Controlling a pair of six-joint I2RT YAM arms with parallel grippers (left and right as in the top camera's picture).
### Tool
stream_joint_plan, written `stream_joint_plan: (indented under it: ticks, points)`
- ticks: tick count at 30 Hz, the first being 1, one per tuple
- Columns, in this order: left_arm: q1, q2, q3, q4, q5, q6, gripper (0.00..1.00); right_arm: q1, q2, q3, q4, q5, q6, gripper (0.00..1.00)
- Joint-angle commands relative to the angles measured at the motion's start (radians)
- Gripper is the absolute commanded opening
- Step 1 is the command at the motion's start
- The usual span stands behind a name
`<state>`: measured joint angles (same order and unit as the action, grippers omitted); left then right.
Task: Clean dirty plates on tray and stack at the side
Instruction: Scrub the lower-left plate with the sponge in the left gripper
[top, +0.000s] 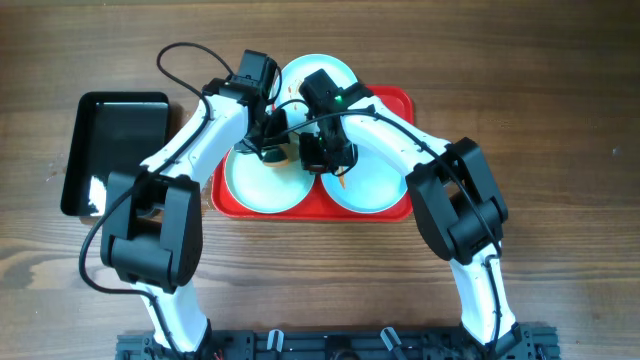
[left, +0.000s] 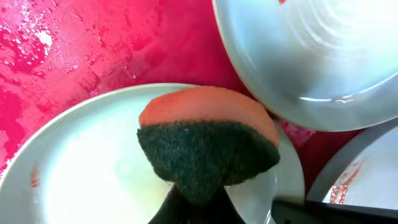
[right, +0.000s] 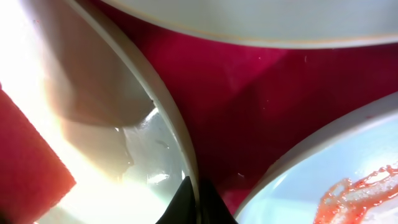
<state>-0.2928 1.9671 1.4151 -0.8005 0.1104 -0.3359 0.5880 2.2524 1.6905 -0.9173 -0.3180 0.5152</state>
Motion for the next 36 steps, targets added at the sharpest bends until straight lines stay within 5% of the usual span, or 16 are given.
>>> stream_joint_plan:
  ticks: [1,6,13,21,25,33,36]
  points:
    - [-0.003,0.047,0.011,0.006,0.042,-0.013,0.04,0.000,0.012,-0.015,-0.011,0.029,-0.018,0.04]
    - [-0.002,0.118,0.010,-0.002,0.024,-0.009,0.04,0.000,0.012,-0.015,-0.018,0.029,-0.014,0.04]
    - [0.061,0.140,0.010,-0.204,-0.451,-0.093,0.04,0.000,0.012,-0.015,-0.022,0.049,0.012,0.05]
    - [0.023,0.080,0.010,-0.387,-0.300,-0.154,0.04,0.000,0.012,-0.015,-0.021,0.082,0.087,0.04]
    - [-0.079,0.062,0.010,-0.321,-0.258,-0.140,0.04,0.000,0.012,-0.015,-0.024,0.081,0.086,0.04]
    - [-0.115,0.062,0.010,-0.130,0.061,-0.121,0.04,0.000,0.012,-0.015,-0.015,0.048,0.061,0.04]
    - [-0.106,0.062,0.010,-0.143,0.005,-0.113,0.04,0.000,0.012,-0.015,-0.026,0.048,0.060,0.04]
